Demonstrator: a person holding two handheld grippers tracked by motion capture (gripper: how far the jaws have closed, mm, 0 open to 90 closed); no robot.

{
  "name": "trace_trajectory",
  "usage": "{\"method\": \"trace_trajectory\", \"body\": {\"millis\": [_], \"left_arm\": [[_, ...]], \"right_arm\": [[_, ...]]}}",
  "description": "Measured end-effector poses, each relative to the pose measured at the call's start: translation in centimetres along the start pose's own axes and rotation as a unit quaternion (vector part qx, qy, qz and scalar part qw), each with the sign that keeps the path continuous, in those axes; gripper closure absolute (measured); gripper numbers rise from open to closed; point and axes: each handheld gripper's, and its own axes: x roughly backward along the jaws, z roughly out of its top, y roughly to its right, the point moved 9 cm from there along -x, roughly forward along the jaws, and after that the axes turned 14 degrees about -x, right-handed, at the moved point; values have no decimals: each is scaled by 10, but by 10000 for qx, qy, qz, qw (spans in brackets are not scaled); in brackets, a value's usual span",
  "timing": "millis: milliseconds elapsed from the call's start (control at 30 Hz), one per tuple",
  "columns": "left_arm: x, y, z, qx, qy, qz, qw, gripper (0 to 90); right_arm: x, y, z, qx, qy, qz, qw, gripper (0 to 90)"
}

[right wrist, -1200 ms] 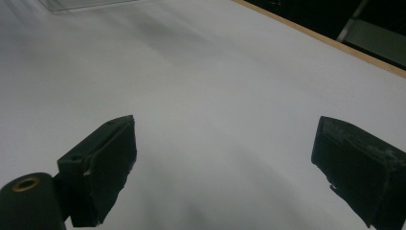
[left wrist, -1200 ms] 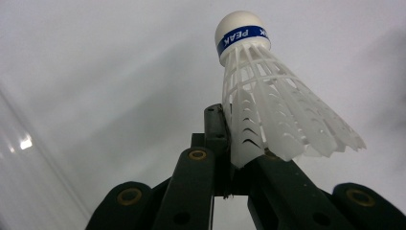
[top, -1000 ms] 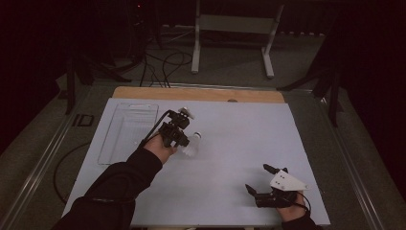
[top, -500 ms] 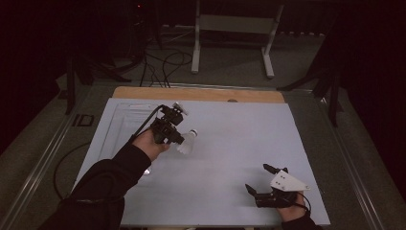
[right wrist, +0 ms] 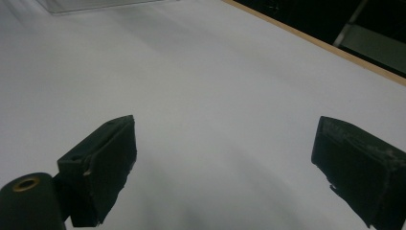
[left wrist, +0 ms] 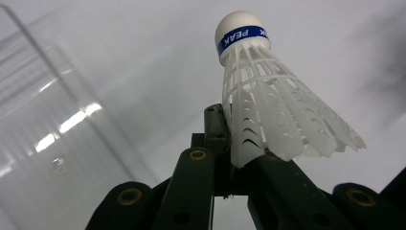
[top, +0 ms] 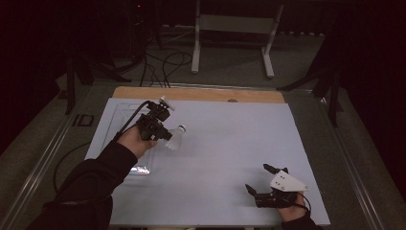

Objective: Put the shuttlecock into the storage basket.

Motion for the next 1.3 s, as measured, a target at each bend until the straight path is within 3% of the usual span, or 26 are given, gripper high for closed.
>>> {"method": "trace_trajectory", "body": {"millis": [567, 667, 767, 1300], "left_arm": [[35, -40, -7, 451, 285, 355, 9979, 900], [37, -42, -8, 499, 320, 361, 9976, 900], [43, -53, -16, 601, 330, 502, 9964, 900], [59, -81, -38, 971, 367, 759, 9917, 900]], "right_arm": [[0, 0, 0, 9, -9, 5, 10000, 84], [0, 0, 0, 5, -6, 10, 10000, 84], [0, -1, 0, 10, -19, 2, 10000, 84], [-2, -1, -1, -1, -39, 16, 10000, 84]]}}
